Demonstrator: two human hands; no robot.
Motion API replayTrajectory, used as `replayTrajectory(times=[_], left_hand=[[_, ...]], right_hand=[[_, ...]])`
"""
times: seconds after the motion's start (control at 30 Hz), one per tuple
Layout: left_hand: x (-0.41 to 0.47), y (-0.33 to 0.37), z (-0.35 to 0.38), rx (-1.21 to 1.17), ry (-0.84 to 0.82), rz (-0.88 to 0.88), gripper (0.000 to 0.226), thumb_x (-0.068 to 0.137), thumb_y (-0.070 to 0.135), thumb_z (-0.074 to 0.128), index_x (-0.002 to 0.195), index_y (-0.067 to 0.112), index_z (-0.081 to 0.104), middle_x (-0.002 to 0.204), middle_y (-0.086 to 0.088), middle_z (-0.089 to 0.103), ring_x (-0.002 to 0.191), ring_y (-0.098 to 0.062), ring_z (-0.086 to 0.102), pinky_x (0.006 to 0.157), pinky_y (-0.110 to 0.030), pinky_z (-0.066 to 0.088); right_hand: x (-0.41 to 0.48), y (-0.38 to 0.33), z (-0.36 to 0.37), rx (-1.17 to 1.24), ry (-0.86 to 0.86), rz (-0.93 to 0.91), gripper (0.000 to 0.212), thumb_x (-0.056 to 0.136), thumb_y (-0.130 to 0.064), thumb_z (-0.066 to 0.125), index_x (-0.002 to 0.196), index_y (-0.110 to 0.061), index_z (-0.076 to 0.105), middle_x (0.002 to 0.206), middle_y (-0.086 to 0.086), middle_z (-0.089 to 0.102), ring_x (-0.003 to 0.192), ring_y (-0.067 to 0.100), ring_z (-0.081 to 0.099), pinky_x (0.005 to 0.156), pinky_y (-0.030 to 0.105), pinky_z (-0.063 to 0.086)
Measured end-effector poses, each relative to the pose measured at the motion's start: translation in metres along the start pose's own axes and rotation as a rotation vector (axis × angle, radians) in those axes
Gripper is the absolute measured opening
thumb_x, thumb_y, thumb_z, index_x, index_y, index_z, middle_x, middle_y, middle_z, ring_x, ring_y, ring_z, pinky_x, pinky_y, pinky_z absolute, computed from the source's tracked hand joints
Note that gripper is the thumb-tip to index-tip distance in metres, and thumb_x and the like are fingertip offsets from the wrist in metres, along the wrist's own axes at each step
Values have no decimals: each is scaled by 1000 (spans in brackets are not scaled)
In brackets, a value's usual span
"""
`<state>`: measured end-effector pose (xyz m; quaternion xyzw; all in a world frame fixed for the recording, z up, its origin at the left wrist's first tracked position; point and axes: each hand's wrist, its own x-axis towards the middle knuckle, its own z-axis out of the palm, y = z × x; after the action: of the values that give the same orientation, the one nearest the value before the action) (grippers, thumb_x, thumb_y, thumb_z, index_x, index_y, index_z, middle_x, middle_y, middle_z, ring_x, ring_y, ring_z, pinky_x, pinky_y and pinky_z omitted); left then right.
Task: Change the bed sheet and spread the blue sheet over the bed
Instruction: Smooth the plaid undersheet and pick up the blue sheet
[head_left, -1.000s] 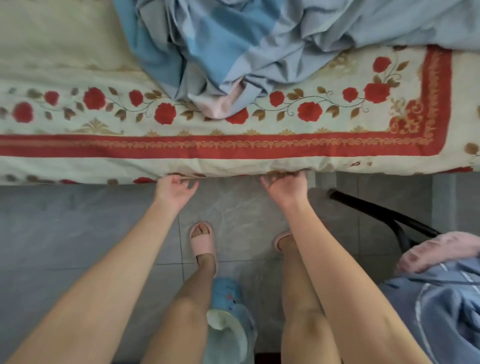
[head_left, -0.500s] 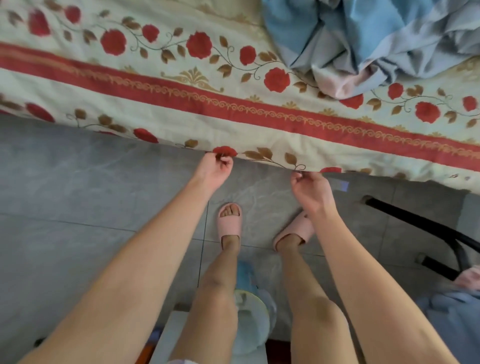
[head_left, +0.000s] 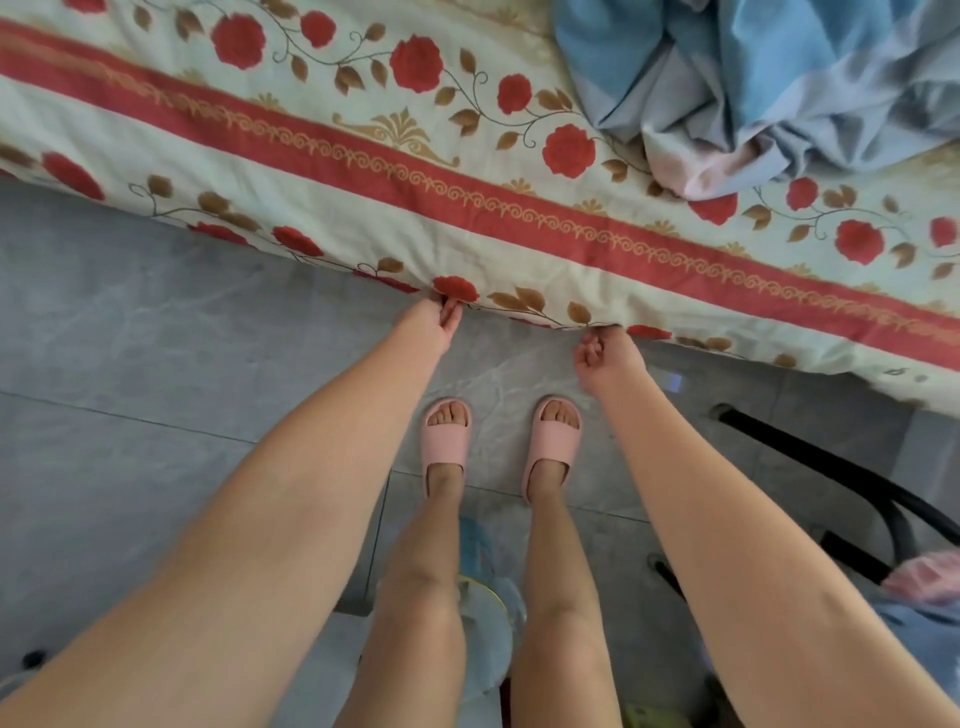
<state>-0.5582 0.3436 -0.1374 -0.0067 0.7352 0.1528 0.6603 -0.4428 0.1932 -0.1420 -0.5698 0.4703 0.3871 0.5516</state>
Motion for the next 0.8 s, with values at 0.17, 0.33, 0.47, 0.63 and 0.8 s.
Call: replayTrajectory(times=[0.17,0.33,0.47,0.63,0.8], left_hand=[[-9,1,21,-173,21,31,29,101,5,36,125,8,52,142,-11,47,131,-24,44,109,-21,26],[-25,-2,18,1,-67,-15,30,90,-10,21,97,-3,50,89,-16,49,87,-24,52,113,-52,26],[-61,29,15,116,-350,-17,29,86,6,49,114,2,47,134,-19,45,135,-33,35,110,-63,19],[-67,47,46,259,-114,-44,64,67,42,83,109,10,47,115,-9,56,109,-32,52,98,-52,39],[-79,35,53,332,-56,51,27,90,26,64,83,6,48,101,-5,60,82,-19,56,80,-33,48]], right_hand=[[15,-18,24,30,44,1,10,95,-2,47,87,-2,53,36,5,56,40,17,59,53,31,58],[-17,-15,23,150,23,32,37,98,-4,42,134,3,44,90,3,69,89,20,61,93,24,50],[-68,-30,16,209,-284,19,51,93,1,40,143,-12,36,145,12,40,132,27,43,111,44,32],[-85,-72,53,35,-128,136,87,72,-41,80,140,-16,32,140,14,38,128,39,39,105,57,33],[-74,-52,60,-26,100,52,38,83,-25,72,116,-16,56,107,-2,52,89,16,52,77,28,49]])
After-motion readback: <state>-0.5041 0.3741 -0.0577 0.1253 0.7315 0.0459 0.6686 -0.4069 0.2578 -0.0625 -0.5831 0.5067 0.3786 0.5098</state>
